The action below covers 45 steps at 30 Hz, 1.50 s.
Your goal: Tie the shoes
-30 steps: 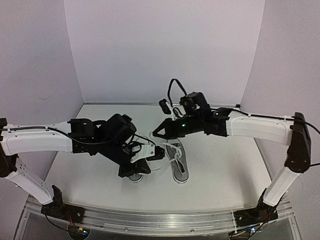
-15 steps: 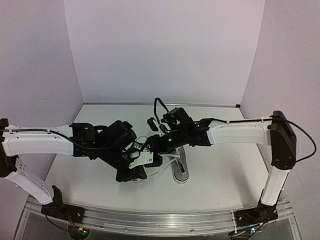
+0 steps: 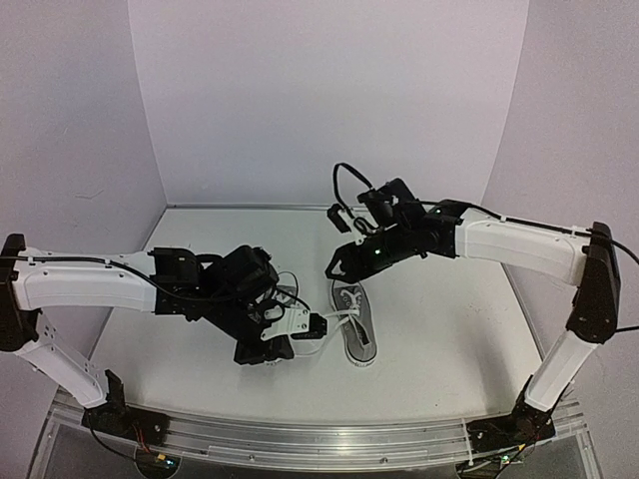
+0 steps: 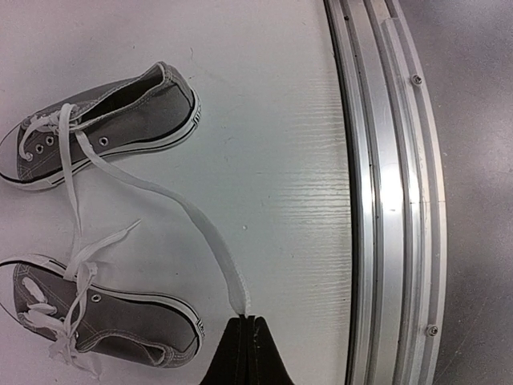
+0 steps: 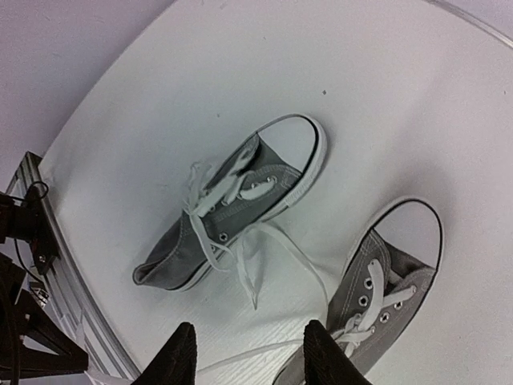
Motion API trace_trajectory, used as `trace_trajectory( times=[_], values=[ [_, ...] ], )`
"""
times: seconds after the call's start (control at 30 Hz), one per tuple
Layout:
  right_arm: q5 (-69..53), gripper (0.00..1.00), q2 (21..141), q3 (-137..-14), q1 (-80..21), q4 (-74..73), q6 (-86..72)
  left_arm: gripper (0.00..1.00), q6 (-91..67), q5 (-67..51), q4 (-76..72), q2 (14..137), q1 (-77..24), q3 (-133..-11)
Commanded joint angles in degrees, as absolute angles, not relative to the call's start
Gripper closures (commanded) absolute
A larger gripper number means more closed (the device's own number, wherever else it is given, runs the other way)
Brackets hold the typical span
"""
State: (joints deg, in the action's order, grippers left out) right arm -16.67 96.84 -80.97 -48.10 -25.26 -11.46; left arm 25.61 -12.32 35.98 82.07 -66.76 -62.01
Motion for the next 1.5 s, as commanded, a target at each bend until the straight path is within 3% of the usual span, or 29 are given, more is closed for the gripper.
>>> trace_trajectory(
  times=[0.0, 0.4, 1.1, 1.37, 1.47],
  values=[
    [-13.10, 0.61, 101.20, -83.61, -48.82, -32.97, -3.63, 1.00, 27.75, -11.29, 34.93, 84.18, -67.00, -64.86],
    [-7.54, 0.68, 111.46, -89.62, -51.71, -36.37, 2.26, 1.00, 29.35, -11.87, 33.75, 86.65, -67.30, -65.65],
    [13.00, 0.69, 123.42, -97.92, -57.69, -46.84, 5.74, 1.00, 29.71, -12.48, 32.34, 87.90, -67.38, -65.33],
    [13.89, 0.98, 120.74, -98.56, -57.99, -47.56, 4.81, 1.00, 27.96, -11.89, 30.44, 87.39, -67.23, -64.49],
    [13.90, 1.00, 118.15, -97.58, -57.94, -46.86, 4.02, 1.00, 26.24, -12.11, 28.82, 87.02, -66.37, -63.64]
  ],
)
